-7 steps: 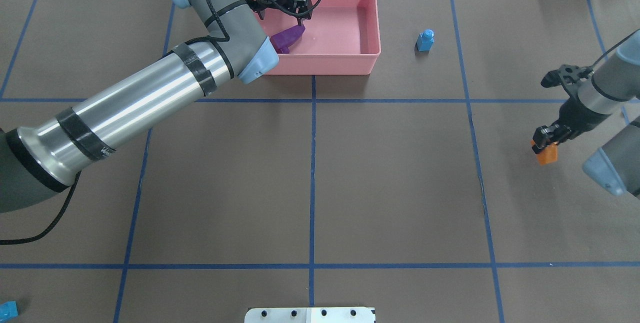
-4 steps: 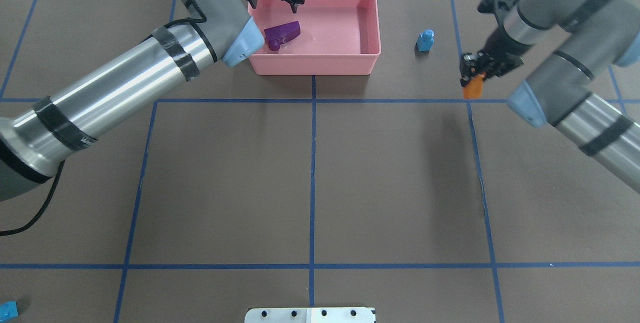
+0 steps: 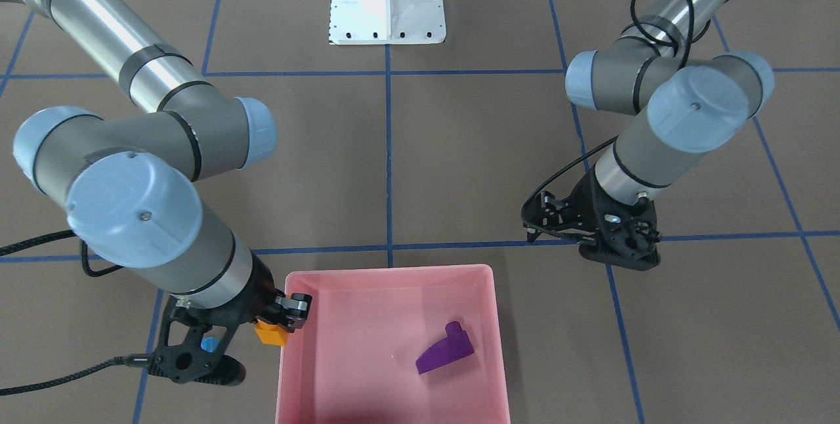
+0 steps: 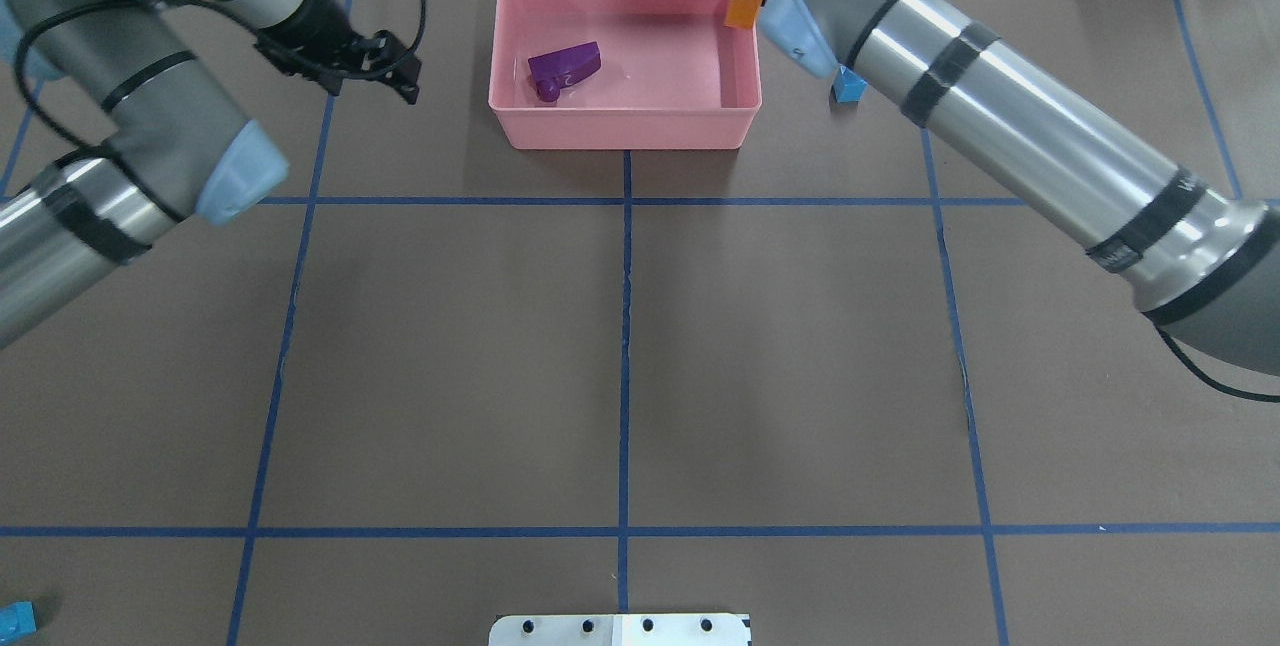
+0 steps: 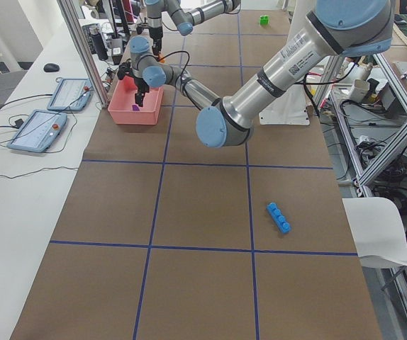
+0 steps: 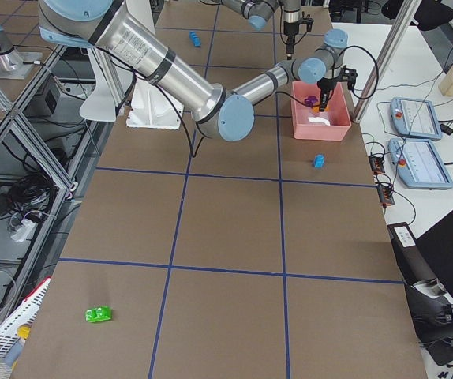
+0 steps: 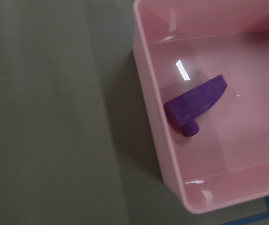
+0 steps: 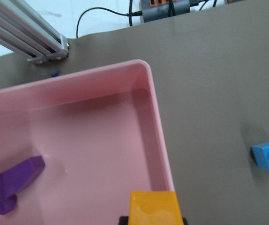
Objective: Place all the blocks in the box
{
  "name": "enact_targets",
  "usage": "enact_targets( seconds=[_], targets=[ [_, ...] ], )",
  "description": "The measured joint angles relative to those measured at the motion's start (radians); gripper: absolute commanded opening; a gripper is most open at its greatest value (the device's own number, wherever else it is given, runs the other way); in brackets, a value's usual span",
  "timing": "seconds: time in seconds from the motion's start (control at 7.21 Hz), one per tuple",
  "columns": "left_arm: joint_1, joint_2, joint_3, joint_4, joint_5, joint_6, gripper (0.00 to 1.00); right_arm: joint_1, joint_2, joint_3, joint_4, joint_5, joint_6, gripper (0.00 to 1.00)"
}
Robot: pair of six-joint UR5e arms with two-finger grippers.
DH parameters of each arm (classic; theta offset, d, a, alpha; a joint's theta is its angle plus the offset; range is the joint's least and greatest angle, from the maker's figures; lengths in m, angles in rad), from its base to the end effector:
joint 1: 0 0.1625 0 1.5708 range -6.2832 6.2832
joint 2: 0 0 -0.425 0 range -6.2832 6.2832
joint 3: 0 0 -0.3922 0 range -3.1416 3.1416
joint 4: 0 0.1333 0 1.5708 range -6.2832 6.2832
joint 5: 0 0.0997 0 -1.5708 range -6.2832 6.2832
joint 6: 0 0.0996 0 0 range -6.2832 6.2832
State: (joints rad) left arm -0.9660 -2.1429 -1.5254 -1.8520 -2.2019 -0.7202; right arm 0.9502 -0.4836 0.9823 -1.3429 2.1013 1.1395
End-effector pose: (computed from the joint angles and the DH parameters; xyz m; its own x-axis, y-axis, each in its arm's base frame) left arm 0.3345 -0.6151 0.3062 0.5761 0.2339 -0.7832 -0.0172 0.9614 0.2744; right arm -0.4282 -0.7416 0.1705 0.6065 0.2284 0.7616 -0.2782 0.9583 -0.0658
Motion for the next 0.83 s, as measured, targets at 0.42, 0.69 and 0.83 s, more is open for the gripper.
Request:
enact_targets(
  seconds=[0.42, 0.69, 0.83],
  targets=[
    [-0.004, 0.465, -0.37, -0.005, -0.001, 0.147, 1.0, -0.113, 0.105, -0.163, 0.179, -0.188, 0.247, 0.99],
    [0.001, 0.735, -0.483, -0.064, 0.002, 0.258, 1.0, -0.149, 0.117, -0.179, 0.198, -0.244, 0.262, 0.99],
    [0.005, 0.875, -0.496, -0.173, 0.007, 0.31, 0.99, -0.154, 0.12, -0.172, 0.2, -0.252, 0.259, 0.99]
  ],
)
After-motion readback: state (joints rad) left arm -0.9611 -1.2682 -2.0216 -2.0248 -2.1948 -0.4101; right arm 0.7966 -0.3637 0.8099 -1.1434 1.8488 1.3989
